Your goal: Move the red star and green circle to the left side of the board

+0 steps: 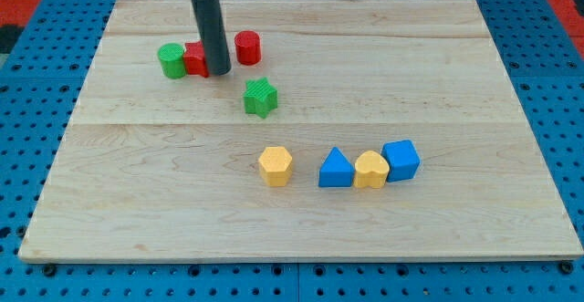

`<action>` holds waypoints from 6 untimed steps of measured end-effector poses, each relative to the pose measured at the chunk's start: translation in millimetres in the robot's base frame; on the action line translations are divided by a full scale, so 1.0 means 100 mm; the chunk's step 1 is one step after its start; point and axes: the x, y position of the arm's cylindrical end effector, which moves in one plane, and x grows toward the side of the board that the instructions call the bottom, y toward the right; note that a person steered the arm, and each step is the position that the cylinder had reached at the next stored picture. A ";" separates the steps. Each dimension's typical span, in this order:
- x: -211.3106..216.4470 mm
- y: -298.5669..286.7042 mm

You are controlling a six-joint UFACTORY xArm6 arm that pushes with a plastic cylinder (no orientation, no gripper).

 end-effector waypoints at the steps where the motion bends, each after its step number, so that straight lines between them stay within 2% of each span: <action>1: -0.21 -0.33; 2: -0.57 -0.59; 3: -0.75 -0.66; 4: -1.01 -0.39; 5: -1.17 -0.32; 6: -1.18 -0.54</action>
